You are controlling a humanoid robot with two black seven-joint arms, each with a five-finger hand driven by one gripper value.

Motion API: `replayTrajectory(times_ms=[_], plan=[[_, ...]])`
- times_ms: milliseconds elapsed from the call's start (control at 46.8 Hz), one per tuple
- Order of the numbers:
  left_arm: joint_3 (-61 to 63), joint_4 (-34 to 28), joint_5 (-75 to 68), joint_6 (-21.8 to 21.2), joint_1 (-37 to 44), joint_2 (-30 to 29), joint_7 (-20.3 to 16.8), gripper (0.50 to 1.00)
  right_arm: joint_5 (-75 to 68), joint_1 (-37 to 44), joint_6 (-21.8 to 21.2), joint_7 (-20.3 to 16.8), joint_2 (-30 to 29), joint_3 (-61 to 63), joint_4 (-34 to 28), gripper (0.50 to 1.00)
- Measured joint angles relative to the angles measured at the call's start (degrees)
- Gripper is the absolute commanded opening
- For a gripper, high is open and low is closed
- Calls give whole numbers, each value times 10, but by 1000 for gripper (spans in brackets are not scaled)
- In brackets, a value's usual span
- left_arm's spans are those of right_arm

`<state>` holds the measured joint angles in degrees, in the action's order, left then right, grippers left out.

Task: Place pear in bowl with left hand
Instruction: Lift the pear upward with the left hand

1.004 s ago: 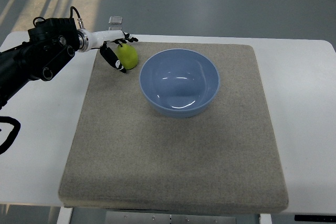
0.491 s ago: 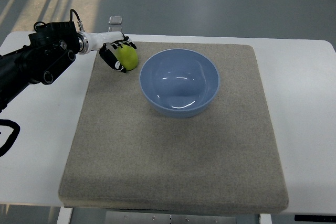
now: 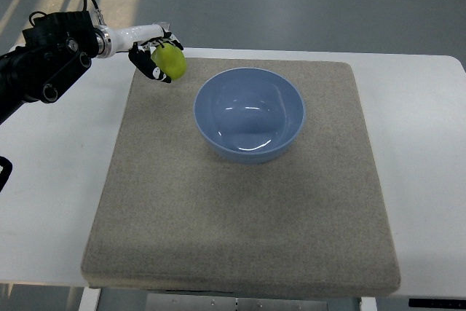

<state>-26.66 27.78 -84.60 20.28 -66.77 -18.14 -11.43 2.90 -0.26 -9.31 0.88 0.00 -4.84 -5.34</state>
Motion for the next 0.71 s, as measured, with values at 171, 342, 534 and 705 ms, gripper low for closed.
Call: replayTrajectory(times_ms=[171, 342, 534, 705], plan=[[-1, 30, 4, 21, -11, -20, -1, 500, 0, 0, 0, 0, 0, 0, 0, 924], [-3, 74, 40, 44, -22, -58, 0, 500, 0, 0, 0, 0, 0, 0, 0, 926], [-3, 101, 118, 79, -41, -84, 0, 500, 0, 0, 0, 0, 0, 0, 0, 926], [-2, 126, 140, 107, -61, -96, 0, 500, 0, 0, 0, 0, 0, 0, 0, 926]])
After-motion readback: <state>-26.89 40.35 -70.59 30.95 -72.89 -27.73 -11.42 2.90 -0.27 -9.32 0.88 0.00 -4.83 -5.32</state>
